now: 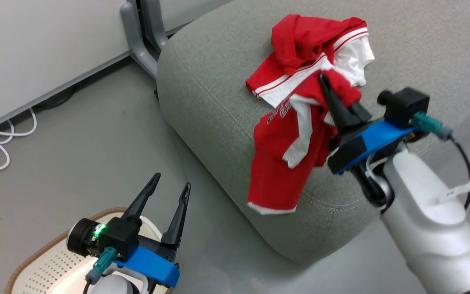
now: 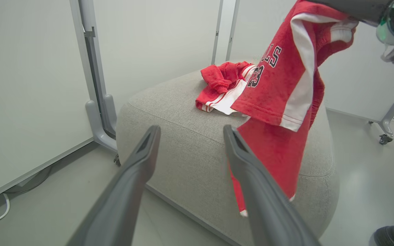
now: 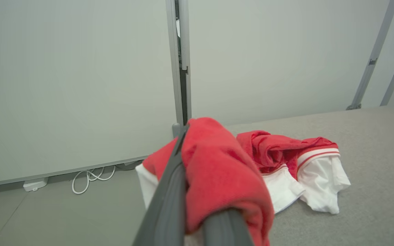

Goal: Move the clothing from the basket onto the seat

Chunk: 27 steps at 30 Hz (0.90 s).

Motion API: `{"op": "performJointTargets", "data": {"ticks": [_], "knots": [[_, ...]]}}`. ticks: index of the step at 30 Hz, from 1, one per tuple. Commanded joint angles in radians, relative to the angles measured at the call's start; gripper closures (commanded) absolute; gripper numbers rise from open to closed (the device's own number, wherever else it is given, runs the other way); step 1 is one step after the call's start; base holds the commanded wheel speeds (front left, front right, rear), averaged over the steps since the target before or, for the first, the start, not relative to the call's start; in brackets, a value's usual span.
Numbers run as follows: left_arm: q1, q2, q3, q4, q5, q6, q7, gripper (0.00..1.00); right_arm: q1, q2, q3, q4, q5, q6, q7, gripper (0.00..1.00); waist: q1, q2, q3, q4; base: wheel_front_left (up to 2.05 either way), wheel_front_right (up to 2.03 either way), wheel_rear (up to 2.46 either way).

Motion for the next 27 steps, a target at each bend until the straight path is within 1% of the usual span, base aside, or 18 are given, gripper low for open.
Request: {"op": "performJointTargets", "data": {"ticks": [1,6,8,9,12,13,17,19,22,24,27], "knots": [[-0.023,0.014,-0.002,-0.008,0.006,-0.001,-0.005,0.00,-0.061,-0.022,-0.014,-0.015,0.030,0.000,0.023,1.00,-0.0001,-0.0001,0.050,0.014,0.00,0.00,0.00],[-0.077,0.053,-0.023,-0.033,0.018,-0.001,-0.005,0.00,-0.224,-0.102,-0.100,-0.037,0.114,0.000,0.078,1.00,-0.0001,-0.0001,0.148,0.034,0.00,0.00,0.00],[-0.102,0.068,-0.038,-0.042,0.025,-0.001,-0.005,0.00,-0.291,-0.160,-0.141,-0.030,0.122,0.000,0.099,1.00,-0.0001,-0.0001,0.190,0.050,0.00,0.00,0.00],[-0.114,0.074,-0.045,-0.047,0.027,-0.001,-0.005,0.00,-0.321,-0.179,-0.158,-0.030,0.128,0.000,0.106,1.00,-0.0001,-0.0001,0.210,0.058,0.00,0.00,0.00],[-0.147,0.092,-0.052,-0.061,0.035,-0.001,-0.005,0.00,-0.403,-0.245,-0.206,-0.030,0.127,0.000,0.126,1.00,-0.0001,-0.0001,0.274,0.081,0.00,0.00,0.00],[-0.147,0.092,-0.052,-0.061,0.035,-0.001,-0.005,0.00,-0.403,-0.245,-0.206,-0.030,0.127,0.000,0.126,1.00,-0.0001,-0.0001,0.274,0.081,0.00,0.00,0.00],[-0.183,0.116,-0.054,-0.086,0.049,-0.001,-0.005,0.00,-0.491,-0.325,-0.284,-0.027,0.107,0.000,0.128,1.00,-0.0001,-0.0001,0.351,0.112,0.00,0.00,0.00],[-0.198,0.129,-0.052,-0.104,0.053,-0.001,-0.005,0.00,-0.522,-0.350,-0.328,-0.021,0.095,0.000,0.111,1.00,-0.0001,-0.0001,0.390,0.126,0.00,0.00,0.00],[-0.225,0.148,-0.060,-0.135,0.063,-0.001,-0.004,0.00,-0.544,-0.381,-0.385,-0.002,0.072,0.000,0.080,1.00,-0.0001,-0.0001,0.446,0.150,0.00,0.00,0.00],[-0.240,0.162,-0.057,-0.159,0.069,0.000,0.001,0.00,-0.547,-0.384,-0.420,0.010,0.047,0.000,0.050,1.00,-0.0001,-0.0001,0.484,0.158,0.00,0.00,0.00],[-0.256,0.180,-0.054,-0.203,0.081,0.004,0.016,0.00,-0.519,-0.346,-0.453,0.048,-0.004,0.000,0.018,1.00,-0.0001,-0.0001,0.535,0.163,0.00,0.00,0.00]]}}
